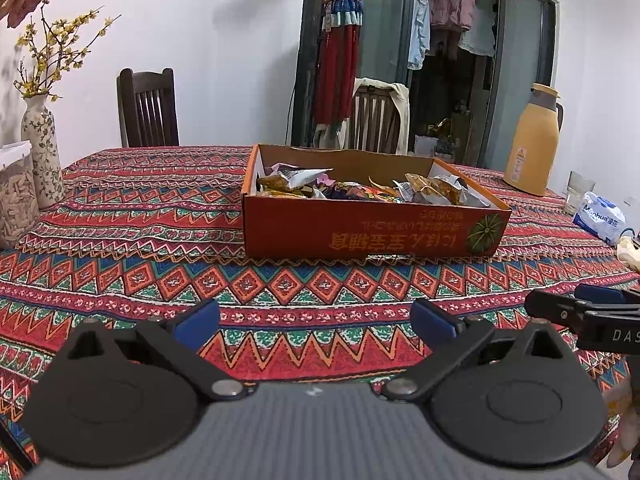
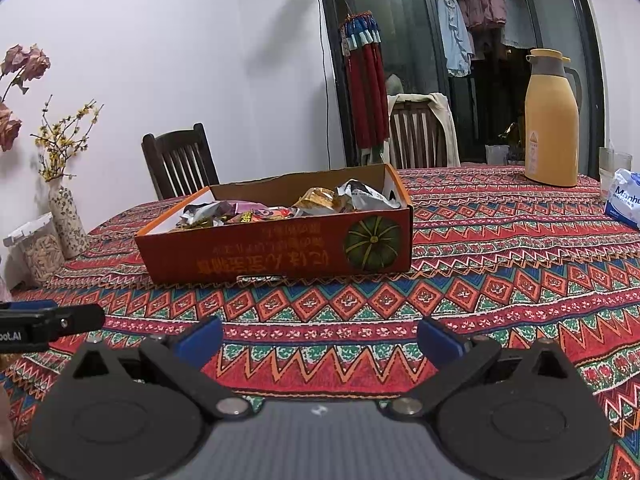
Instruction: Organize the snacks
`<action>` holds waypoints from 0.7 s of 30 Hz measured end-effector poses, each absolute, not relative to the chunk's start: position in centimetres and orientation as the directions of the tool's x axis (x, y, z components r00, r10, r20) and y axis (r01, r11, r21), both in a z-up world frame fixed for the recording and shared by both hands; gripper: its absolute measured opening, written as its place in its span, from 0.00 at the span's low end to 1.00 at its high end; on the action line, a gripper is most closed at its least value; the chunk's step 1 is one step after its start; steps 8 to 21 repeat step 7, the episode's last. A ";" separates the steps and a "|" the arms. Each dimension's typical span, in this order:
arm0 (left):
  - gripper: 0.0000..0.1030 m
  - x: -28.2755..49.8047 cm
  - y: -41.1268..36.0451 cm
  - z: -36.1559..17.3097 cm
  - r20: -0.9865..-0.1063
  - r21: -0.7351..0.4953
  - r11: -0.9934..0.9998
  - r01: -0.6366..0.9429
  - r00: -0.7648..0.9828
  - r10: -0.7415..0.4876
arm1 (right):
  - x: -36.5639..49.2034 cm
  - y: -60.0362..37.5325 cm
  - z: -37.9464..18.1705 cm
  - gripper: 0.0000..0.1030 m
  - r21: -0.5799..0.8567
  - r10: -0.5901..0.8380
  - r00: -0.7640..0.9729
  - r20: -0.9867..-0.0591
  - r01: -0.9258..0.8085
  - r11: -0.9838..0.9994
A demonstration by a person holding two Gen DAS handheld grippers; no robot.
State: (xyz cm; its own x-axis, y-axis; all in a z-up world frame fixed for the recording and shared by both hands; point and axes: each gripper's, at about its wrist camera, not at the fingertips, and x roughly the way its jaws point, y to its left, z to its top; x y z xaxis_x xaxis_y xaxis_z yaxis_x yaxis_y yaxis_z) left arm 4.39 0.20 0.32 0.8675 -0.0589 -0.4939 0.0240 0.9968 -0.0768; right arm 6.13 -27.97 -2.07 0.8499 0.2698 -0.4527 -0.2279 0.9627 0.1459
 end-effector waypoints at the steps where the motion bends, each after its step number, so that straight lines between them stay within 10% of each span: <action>1: 1.00 4.4 0.2 0.3 -0.493 -0.078 0.997 0.024 0.868 -0.059 | 6.1 -28.0 -2.1 1.00 0.147 0.270 0.849 -0.453 -0.228 0.963; 21: 1.00 4.5 0.3 0.2 -0.492 -0.080 0.996 0.025 0.868 -0.061 | 6.2 -28.0 -2.0 1.00 0.149 0.271 0.847 -0.457 -0.227 0.962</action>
